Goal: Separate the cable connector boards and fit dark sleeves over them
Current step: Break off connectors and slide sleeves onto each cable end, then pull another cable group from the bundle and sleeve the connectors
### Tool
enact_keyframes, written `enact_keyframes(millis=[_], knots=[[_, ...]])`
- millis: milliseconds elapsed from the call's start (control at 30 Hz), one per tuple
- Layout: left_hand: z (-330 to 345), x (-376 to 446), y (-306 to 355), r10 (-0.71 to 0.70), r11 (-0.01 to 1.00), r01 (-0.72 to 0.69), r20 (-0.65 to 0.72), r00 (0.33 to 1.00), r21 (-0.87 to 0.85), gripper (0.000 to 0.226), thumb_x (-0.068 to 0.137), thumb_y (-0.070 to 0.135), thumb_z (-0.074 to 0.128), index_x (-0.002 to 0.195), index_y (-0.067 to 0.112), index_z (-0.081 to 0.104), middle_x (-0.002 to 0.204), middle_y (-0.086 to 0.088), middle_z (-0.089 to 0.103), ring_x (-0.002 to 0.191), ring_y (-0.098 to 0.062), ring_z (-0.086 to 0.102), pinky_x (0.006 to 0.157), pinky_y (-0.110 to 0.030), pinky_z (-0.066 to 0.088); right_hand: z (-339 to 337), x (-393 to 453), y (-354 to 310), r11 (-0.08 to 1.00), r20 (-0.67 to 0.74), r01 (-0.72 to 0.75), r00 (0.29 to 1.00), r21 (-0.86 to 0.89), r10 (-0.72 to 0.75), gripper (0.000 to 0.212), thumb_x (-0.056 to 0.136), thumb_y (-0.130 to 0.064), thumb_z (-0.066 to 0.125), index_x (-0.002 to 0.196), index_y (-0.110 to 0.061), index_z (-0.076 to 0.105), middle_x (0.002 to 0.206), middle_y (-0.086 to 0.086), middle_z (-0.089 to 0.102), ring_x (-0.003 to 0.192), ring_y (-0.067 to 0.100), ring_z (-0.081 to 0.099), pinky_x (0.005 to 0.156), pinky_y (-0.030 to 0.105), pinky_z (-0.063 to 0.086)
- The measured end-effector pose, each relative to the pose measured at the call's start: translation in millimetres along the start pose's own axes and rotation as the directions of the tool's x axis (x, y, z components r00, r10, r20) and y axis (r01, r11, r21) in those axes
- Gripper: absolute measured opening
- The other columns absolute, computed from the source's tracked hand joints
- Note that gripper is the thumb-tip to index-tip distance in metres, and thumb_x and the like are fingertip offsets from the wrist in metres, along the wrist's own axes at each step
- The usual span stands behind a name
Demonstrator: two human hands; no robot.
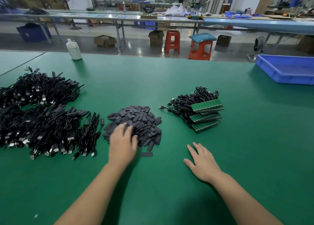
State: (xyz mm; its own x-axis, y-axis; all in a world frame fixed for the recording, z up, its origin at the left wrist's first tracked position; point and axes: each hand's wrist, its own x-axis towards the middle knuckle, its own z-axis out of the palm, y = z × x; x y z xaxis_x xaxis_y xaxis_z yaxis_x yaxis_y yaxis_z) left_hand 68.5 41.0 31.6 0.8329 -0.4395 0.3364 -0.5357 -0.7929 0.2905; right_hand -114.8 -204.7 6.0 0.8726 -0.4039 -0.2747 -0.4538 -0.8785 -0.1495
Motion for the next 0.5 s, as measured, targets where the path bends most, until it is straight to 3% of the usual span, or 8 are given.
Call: enact_keyframes(millis=[133,200,267,300,400,500], knots=[[44,-32,53,0.196,0.977,-0.207,0.162,0.967,0.055,0.063,0.095,0.056,0.037,0.149,0.023,0.038,0.158,-0.012,0.027,0.148,-0.029,0.018,0.120,-0.051,0.014,-27,6,-4,0.994,-0.134,-0.026,0.990,0.107,0.040,0.047,0.101,-0.044,0.043,0.143,-0.023,0.047,0.146,0.001,0.049,0.132,0.021,0.045,0.108,0.036,0.039],[54,-32,55,0.155,0.978,-0.178,0.190,0.969,0.109,0.067,0.095,0.059,0.029,0.152,0.024,0.031,0.161,-0.013,0.018,0.150,-0.030,0.009,0.121,-0.052,0.006,-49,13,-3,0.966,-0.211,-0.035,0.973,0.255,0.091,0.032,0.101,-0.032,0.049,0.130,-0.024,0.060,0.127,-0.003,0.065,0.104,0.017,0.063,0.091,0.034,0.051],[55,-31,53,0.092,0.989,-0.110,0.171,0.981,0.097,0.067,0.094,0.057,0.032,0.151,0.021,0.034,0.160,-0.016,0.019,0.149,-0.032,0.010,0.121,-0.053,0.006,-73,26,1,0.954,-0.298,-0.024,0.947,0.298,0.117,0.027,0.101,-0.022,0.050,0.124,-0.025,0.065,0.119,-0.003,0.068,0.082,0.014,0.064,0.081,0.035,0.056],[55,-31,53,0.079,0.991,-0.096,0.160,0.984,0.096,0.066,0.094,0.055,0.033,0.149,0.019,0.036,0.159,-0.017,0.022,0.148,-0.033,0.014,0.121,-0.053,0.008,-86,35,3,0.960,-0.344,-0.009,0.933,0.279,0.109,0.029,0.101,-0.019,0.051,0.126,-0.024,0.063,0.121,-0.001,0.066,0.083,0.014,0.062,0.082,0.037,0.056],[58,-33,53,0.037,0.996,-0.047,0.138,0.990,0.070,0.065,0.094,0.054,0.034,0.147,0.016,0.040,0.157,-0.018,0.026,0.147,-0.032,0.018,0.121,-0.051,0.011,-123,64,14,0.995,-0.467,0.055,0.884,0.088,-0.008,0.052,0.094,-0.005,0.055,0.142,-0.023,0.049,0.134,0.006,0.052,0.117,0.021,0.051,0.104,0.041,0.045],[59,-32,52,0.000,0.999,-0.007,0.134,0.991,0.054,0.066,0.096,0.055,0.031,0.149,0.016,0.035,0.158,-0.016,0.024,0.147,-0.029,0.018,0.123,-0.047,0.009,-154,91,26,0.968,-0.410,-0.003,0.906,-0.252,-0.105,0.077,0.086,0.002,0.052,0.154,-0.022,0.027,0.158,0.010,0.029,0.145,0.030,0.023,0.120,0.045,0.023]])
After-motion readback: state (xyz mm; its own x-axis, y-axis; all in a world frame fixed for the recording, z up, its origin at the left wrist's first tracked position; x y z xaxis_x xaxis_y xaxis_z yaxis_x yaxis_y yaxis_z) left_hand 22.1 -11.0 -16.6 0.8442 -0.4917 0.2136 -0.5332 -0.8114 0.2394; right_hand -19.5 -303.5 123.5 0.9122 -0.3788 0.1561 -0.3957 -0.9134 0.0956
